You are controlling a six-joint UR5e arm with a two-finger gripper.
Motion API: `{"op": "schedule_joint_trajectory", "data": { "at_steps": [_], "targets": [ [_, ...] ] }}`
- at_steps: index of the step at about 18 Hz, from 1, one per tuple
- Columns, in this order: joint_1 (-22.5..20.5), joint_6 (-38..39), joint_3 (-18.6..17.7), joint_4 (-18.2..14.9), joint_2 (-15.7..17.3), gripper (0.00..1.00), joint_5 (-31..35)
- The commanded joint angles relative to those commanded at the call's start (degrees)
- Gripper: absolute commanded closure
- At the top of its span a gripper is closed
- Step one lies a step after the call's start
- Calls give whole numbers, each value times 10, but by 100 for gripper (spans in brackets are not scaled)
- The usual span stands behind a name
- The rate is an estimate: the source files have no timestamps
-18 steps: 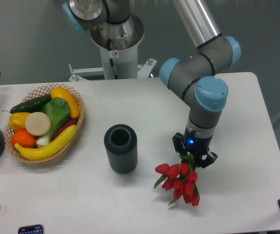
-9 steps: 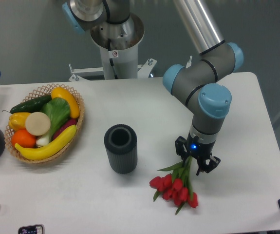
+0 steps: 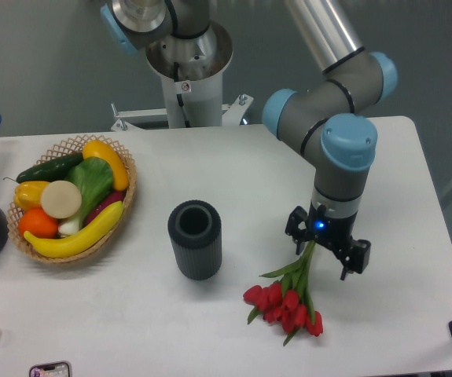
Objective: Place the flowers on the table
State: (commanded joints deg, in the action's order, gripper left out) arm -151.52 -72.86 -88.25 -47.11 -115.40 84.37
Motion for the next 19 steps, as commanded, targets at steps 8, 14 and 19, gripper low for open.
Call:
{"op": "schedule_joint_trajectory", "data": {
  "at_steps": [8,14,19],
  "targets": [
    [-73,-169,7,-111,68,0,0],
    [-113,-285,6,-174,101,0,0],
    [-120,-289,5,-175,104,0,-5]
  ]
}}
